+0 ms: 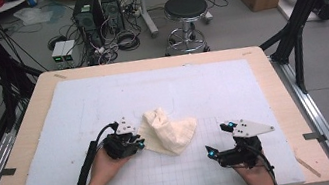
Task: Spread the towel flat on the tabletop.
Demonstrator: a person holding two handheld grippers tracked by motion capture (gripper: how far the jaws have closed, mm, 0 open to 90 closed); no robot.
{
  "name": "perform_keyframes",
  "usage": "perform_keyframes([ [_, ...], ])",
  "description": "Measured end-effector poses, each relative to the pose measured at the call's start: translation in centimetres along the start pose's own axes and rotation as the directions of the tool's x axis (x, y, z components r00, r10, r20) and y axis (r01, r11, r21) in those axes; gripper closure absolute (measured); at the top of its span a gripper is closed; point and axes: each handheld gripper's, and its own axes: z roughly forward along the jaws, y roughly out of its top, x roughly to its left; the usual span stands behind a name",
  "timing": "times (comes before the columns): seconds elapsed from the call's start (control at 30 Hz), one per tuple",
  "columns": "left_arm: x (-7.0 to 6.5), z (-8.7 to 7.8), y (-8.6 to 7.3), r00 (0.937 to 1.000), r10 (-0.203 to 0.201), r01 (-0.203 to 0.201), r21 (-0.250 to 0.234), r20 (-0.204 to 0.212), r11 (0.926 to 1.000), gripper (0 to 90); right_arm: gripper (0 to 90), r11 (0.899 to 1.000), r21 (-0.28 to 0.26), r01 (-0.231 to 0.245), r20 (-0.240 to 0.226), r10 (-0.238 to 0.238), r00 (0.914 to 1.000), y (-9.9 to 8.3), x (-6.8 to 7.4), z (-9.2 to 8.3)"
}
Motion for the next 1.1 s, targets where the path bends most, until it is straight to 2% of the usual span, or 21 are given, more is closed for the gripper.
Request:
perform_keyframes([
  [0.1,-0.1,0.0,0.0,1.0,-0.004,0.004,-0.001,0.006,1.0,78.1,9.4,1.0,0.0,-0.001,-0.001,0.001,1.0,0.0,0.0,0.0],
  [0.13,0.0,0.0,0.0,0.9999,-0.005,0.005,-0.002,0.016,1.0,83.2,9.4,1.0,0.001,-0.002,-0.003,0.002,1.0,0.0,0.0,0.0],
  [0.2,0.0,0.0,0.0,0.9998,-0.004,0.003,0.002,0.021,1.0,85.2,9.4,1.0,0.002,-0.007,-0.002,0.007,1.0,0.0,0.0,-0.1],
  [0.33,0.1,-0.4,0.0,0.9994,-0.017,0.017,0.005,0.029,0.9998,87.3,9.4,1.0,0.002,-0.009,-0.001,0.009,1.0,-0.1,-0.1,-0.2],
  [0.57,-0.3,-2.0,0.0,0.9997,0.009,-0.009,-0.012,0.024,0.9999,87.5,9.4,1.0,0.001,-0.008,-0.004,0.008,1.0,-0.1,-0.1,-0.2],
  [0.63,-0.6,-2.7,-0.2,0.9997,0.012,-0.011,-0.035,0.019,0.9993,87.6,9.4,1.0,0.002,-0.007,-0.004,0.007,1.0,-0.1,-0.2,-0.2],
  [0.73,-0.8,-3.7,-0.9,0.9998,0.005,-0.004,-0.048,0.02,0.9988,87.6,9.4,1.0,0.006,-0.008,-0.004,0.008,1.0,-0.1,-0.1,-0.2],
  [0.9,-1.1,-5.7,-2.9,0.9996,-0.017,0.019,-0.078,0.02,0.9967,87.7,9.4,1.0,0.012,-0.007,-0.004,0.008,1.0,-0.1,0.1,0.0],
  [1.1,-2.1,-7.7,-4.9,0.9993,-0.028,0.031,-0.122,0.024,0.992,87.7,9.4,1.0,0.03,0.002,-0.017,-0.002,0.9999,0.0,0.4,0.6],
])
